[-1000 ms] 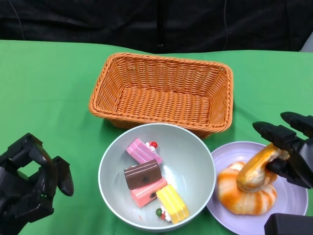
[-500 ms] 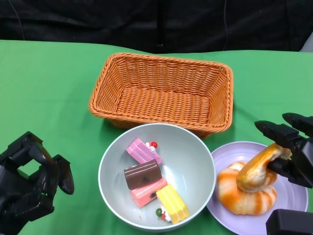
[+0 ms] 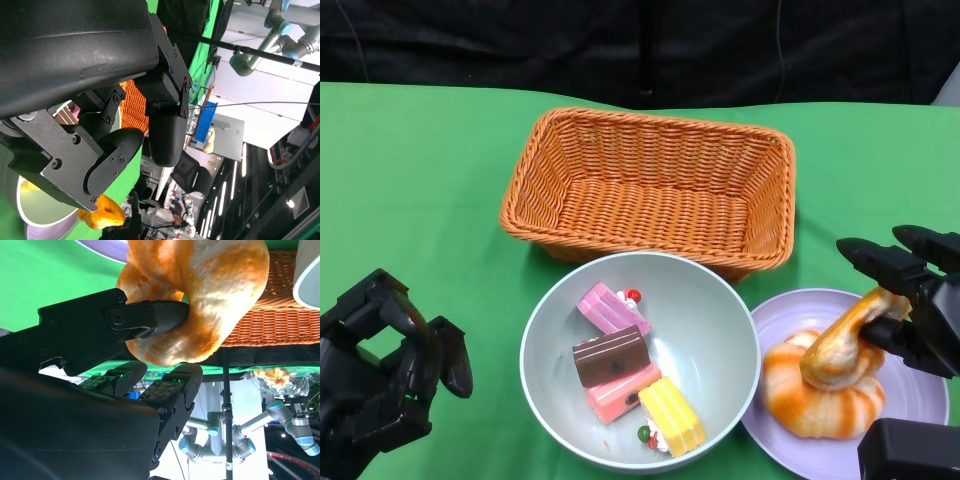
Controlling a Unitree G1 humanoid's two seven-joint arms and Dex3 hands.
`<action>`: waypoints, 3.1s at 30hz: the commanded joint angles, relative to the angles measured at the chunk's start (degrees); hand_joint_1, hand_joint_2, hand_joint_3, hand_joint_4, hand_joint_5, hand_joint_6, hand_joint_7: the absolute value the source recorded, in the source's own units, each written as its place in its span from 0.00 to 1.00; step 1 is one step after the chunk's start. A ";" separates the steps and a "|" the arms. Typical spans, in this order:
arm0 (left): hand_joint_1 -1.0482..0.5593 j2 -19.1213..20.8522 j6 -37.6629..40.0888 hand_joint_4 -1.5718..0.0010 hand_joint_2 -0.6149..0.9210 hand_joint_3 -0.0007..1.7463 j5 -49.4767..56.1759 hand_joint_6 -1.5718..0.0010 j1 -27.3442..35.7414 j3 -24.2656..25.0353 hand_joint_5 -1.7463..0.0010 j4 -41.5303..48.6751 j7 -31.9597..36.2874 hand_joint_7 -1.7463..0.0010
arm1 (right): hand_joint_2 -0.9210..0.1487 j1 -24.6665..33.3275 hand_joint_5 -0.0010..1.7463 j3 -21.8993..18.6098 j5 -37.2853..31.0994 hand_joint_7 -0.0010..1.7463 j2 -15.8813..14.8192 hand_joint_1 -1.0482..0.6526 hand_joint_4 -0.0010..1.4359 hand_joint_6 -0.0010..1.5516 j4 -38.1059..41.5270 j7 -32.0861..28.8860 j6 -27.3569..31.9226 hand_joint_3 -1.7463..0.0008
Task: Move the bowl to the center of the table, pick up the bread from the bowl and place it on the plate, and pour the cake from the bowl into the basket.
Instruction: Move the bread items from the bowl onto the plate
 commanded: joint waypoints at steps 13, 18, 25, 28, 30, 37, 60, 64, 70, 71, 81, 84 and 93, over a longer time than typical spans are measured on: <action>0.60 0.53 -1.87 0.42 0.64 0.83 0.43 0.47 0.09 0.39 0.00 0.85 -0.85 0.16 | 0.00 0.70 0.04 -0.79 -0.27 0.02 -1.38 0.28 0.48 0.44 -0.69 -1.03 0.19 0.84; 0.61 0.66 -1.64 0.42 0.65 0.82 0.34 0.47 0.26 0.48 0.00 0.60 -0.58 0.16 | 0.00 -0.26 0.03 -0.15 -0.03 0.02 -0.68 0.28 0.48 0.45 0.24 -1.27 -0.02 0.84; 0.61 0.42 -0.73 0.43 0.65 0.82 -0.39 0.48 0.84 0.38 0.00 -0.44 -0.07 0.16 | 0.00 -1.61 0.03 1.54 -0.40 0.01 0.28 0.28 0.49 0.45 1.72 -1.10 0.26 0.86; 0.61 0.36 -0.78 0.43 0.65 0.82 -0.47 0.48 0.83 0.32 0.00 -0.44 -0.15 0.16 | 0.00 -1.94 0.03 2.07 -0.57 0.01 0.27 0.28 0.50 0.44 2.16 -1.54 0.33 0.86; 0.61 0.31 -0.91 0.43 0.65 0.82 -0.13 0.47 0.82 0.18 0.00 -0.54 0.10 0.16 | 0.00 -2.51 0.02 2.48 -0.68 0.01 0.57 0.28 0.50 0.45 2.69 -1.42 0.70 0.86; 0.60 0.58 -1.66 0.42 0.64 0.84 0.43 0.47 0.78 -0.09 0.00 -0.21 -0.51 0.15 | 0.00 -6.64 0.02 4.42 -0.97 0.00 1.42 0.28 0.50 0.43 7.11 -1.08 1.54 0.86; 0.60 -0.05 -0.36 0.42 0.67 0.78 -0.04 0.45 1.55 -0.36 0.00 -2.26 1.09 0.18 | 0.00 -12.73 0.01 7.44 -0.55 0.00 0.50 0.28 0.51 0.43 17.23 -2.17 0.80 0.85; 0.60 0.05 -0.85 0.42 0.66 0.77 0.03 0.45 1.51 -0.22 0.00 -1.80 0.46 0.18 | 0.00 -12.27 0.01 7.67 -0.50 0.00 0.54 0.27 0.50 0.42 16.99 -2.29 0.66 0.85; 0.60 0.14 -0.51 0.41 0.66 0.78 -0.19 0.45 1.30 -0.02 0.00 -1.52 0.62 0.17 | 0.00 -12.07 0.01 8.62 -0.53 0.00 0.91 0.27 0.51 0.42 17.45 -3.41 -0.06 0.84; 0.60 0.13 -0.72 0.41 0.66 0.79 -0.27 0.45 1.23 0.02 0.00 -1.24 0.26 0.17 | 0.00 -11.96 0.01 8.73 -0.39 0.00 0.84 0.27 0.51 0.42 17.39 -3.42 -0.22 0.84; 0.60 0.89 0.52 0.42 0.65 0.81 -0.49 0.45 1.28 0.01 0.00 -2.15 0.85 0.18 | 0.00 -9.84 0.00 7.77 -0.22 0.00 -1.56 0.28 0.51 0.43 13.76 -3.38 -1.15 0.84; 0.59 0.67 0.41 0.42 0.64 0.81 -0.32 0.45 1.24 0.16 0.00 -2.10 1.30 0.18 | 0.00 -9.36 0.00 7.51 -0.09 0.00 -2.15 0.28 0.50 0.43 12.45 -3.18 -1.13 0.84; 0.61 0.53 -0.56 0.42 0.64 0.84 -0.34 0.47 1.18 0.35 0.00 -1.35 -0.10 0.15 | 0.00 -10.11 0.01 7.82 1.97 0.01 -1.72 0.29 0.50 0.43 14.63 -1.08 -1.76 0.86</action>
